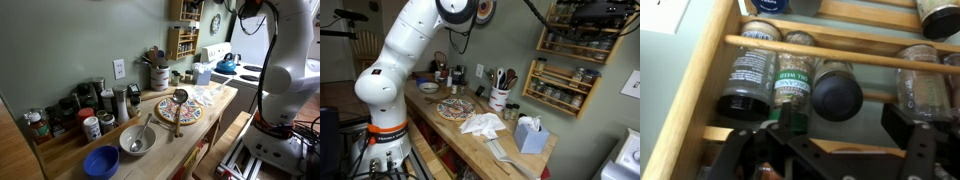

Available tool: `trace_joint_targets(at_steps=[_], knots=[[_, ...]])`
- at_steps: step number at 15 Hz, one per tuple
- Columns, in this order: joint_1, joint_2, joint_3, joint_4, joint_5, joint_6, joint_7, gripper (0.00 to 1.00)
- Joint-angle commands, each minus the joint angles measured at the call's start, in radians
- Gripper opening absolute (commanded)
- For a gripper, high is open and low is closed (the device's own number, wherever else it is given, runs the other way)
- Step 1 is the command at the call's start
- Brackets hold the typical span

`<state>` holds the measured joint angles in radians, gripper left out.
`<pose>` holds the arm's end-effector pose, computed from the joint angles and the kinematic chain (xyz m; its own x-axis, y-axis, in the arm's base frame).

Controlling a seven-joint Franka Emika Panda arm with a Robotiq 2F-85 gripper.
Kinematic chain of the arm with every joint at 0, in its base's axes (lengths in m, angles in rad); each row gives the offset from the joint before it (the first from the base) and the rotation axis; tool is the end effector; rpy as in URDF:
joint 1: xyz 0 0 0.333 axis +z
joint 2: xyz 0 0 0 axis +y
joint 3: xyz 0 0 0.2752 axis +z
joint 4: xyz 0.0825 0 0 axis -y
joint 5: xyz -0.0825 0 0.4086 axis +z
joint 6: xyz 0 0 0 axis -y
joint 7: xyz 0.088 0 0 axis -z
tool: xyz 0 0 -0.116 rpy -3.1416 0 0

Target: Pick up the second bottle of spice from the right side of the table and put it on the bottom shelf of the top spice rack

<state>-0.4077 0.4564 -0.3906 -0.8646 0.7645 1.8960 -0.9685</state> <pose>0.5831 -0.3896 0.7033 0.6478 0.2123 0.7317 0.1838 -0.9756 0.1204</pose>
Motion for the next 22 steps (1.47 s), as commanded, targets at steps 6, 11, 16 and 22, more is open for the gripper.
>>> trace_joint_targets(at_steps=[6, 11, 16, 22], knots=[[-0.038, -0.009, -0.017, 0.053, -0.022, -0.216, 0.012, 1.0], [-0.055, -0.001, -0.036, 0.062, -0.021, -0.267, 0.005, 0.84], [-0.052, 0.029, -0.034, 0.065, -0.017, -0.241, -0.001, 0.42], [-0.059, 0.047, -0.032, 0.073, 0.001, -0.209, 0.002, 0.0]])
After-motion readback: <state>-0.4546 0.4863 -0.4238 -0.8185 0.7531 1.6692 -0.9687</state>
